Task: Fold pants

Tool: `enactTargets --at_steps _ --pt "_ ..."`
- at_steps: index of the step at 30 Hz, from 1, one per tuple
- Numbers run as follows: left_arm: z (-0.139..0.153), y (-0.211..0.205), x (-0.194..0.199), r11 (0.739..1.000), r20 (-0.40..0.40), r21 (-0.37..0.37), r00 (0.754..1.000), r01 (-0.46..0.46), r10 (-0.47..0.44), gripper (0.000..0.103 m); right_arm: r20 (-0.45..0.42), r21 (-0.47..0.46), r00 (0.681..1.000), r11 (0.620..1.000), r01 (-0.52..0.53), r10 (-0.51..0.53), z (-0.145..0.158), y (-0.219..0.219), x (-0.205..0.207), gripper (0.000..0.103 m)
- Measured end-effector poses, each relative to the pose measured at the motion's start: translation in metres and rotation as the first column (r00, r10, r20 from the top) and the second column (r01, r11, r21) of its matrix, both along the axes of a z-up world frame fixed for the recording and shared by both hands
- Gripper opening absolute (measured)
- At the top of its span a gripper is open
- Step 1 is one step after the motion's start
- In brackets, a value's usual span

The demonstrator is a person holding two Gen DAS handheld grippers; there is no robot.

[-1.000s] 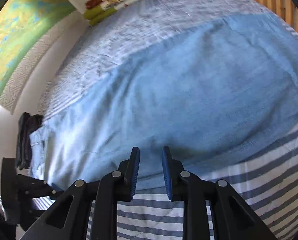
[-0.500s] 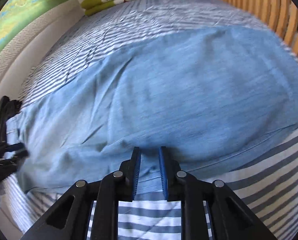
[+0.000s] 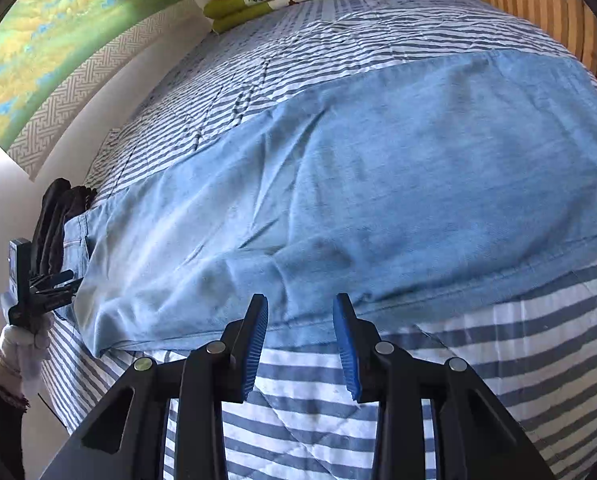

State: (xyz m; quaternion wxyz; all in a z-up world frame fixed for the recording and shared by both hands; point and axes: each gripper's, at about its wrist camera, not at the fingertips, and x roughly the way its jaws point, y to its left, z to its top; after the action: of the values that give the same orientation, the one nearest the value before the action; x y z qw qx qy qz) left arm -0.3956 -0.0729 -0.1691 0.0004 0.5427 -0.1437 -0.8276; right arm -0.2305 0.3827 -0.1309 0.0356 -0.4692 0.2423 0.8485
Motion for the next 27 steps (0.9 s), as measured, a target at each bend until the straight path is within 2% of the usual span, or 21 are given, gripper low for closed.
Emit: enactTargets --at_steps 3,5,7,9,13,19,23,27 --pt "0.026 0.013 0.012 0.999 -0.045 0.009 0.999 0.030 -0.030 0.062 -0.035 0.043 0.990 0.990 0.138 -0.136 0.006 0.044 0.027 0.034" --pt "0.039 0.026 0.018 0.997 -0.058 0.020 0.996 0.071 -0.069 0.062 -0.058 0.021 0.957 0.958 0.285 -0.284 0.007 0.089 0.050 0.036" --pt "0.051 0.047 0.028 0.993 -0.067 0.019 0.991 0.116 -0.115 0.062 -0.028 -0.063 0.912 0.911 0.408 -0.410 0.001 0.136 0.070 0.037" --pt "0.058 0.067 0.036 0.986 -0.073 0.011 0.984 0.166 -0.165 0.062 -0.010 -0.084 0.871 0.868 0.489 -0.491 -0.001 0.179 0.086 0.037" --pt "0.064 0.114 0.050 0.970 -0.068 0.008 0.968 0.243 -0.242 0.062 0.018 0.049 0.816 0.815 0.577 -0.578 0.000 0.247 0.097 0.037" --pt "0.056 0.158 0.054 0.956 -0.041 -0.008 0.955 0.295 -0.295 0.062 0.060 0.018 0.750 0.752 0.659 -0.659 -0.019 0.321 0.094 0.038" --pt "0.051 0.172 0.059 0.958 -0.010 -0.030 0.958 0.286 -0.286 0.062 0.089 0.017 0.736 0.740 0.672 -0.671 -0.028 0.353 0.088 0.040" --pt "0.043 0.167 0.050 0.966 0.012 -0.020 0.966 0.259 -0.259 0.062 0.079 -0.049 0.713 0.711 0.701 -0.697 -0.029 0.377 0.092 0.040"
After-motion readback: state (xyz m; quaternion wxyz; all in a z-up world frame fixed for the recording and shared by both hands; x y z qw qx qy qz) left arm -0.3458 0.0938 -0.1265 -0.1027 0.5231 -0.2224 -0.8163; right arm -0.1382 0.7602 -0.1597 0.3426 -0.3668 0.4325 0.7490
